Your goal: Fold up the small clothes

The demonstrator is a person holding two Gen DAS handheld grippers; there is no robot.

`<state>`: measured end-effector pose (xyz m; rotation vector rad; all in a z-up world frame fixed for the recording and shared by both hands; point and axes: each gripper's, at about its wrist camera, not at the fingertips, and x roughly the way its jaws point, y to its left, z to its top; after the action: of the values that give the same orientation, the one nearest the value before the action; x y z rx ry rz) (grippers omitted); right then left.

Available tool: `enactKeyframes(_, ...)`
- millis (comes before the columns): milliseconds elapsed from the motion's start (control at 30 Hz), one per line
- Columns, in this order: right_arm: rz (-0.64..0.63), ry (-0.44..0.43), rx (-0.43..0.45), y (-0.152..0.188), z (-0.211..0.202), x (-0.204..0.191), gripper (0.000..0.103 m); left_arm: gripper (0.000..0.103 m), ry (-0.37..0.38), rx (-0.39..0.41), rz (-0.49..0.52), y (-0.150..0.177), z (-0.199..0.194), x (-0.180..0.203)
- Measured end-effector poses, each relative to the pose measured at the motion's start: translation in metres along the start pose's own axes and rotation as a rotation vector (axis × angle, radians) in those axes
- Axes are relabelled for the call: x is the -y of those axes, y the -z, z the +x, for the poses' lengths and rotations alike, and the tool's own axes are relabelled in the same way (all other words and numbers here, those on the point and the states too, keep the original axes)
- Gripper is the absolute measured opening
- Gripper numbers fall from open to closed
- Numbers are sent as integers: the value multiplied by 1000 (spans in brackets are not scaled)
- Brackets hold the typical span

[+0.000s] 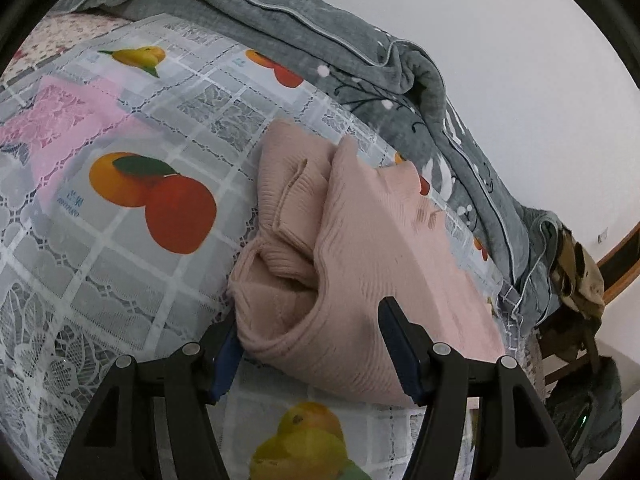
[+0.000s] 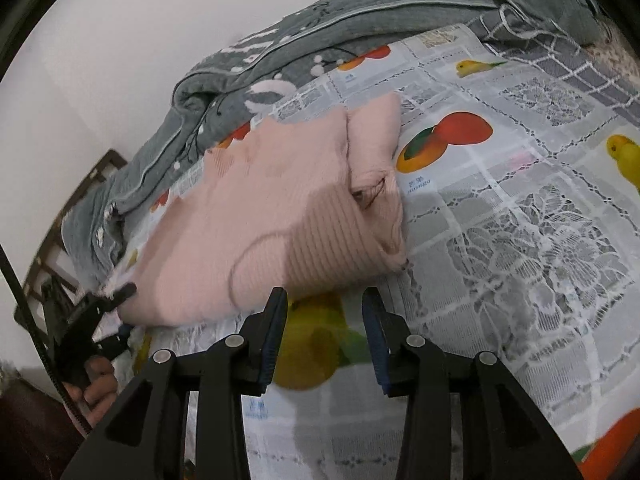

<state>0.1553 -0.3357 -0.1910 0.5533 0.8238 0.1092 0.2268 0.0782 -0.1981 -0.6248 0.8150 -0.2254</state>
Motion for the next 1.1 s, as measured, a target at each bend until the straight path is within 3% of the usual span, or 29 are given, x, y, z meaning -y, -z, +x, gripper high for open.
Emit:
enactKeyframes(333, 104, -17, 0, -18, 13, 6, 39, 62, 19, -5, -5, -6, -1, -6)
enactKeyframes(600, 146, 26, 20, -34, 22, 13, 35, 59, -2, -10, 14, -4, -1, -2)
enactKeyframes(633, 137, 38, 12, -34, 24, 12, 33, 57, -6, -12, 13, -4, 0, -1)
enactKeyframes(667, 126, 46, 7, -34, 25, 11, 23, 46, -20, -17, 7, -4, 0, -2)
enactKeyframes(700, 116, 48, -1, -34, 27, 10, 14, 27, -35, -24, -2, -5, 1, -3)
enactKeyframes(767, 92, 49, 13, -32, 24, 10, 12, 14, -23, -43, -27, -5, 4, -8)
enactKeyframes(867, 67, 42, 21, -31, 15, 10, 11, 13, 9, -43, -58, -1, -3, -12)
enactKeyframes(1100, 42, 59, 13, -18, -8, 18, 11, 13, -34, -45, 0, 24, -27, 6)
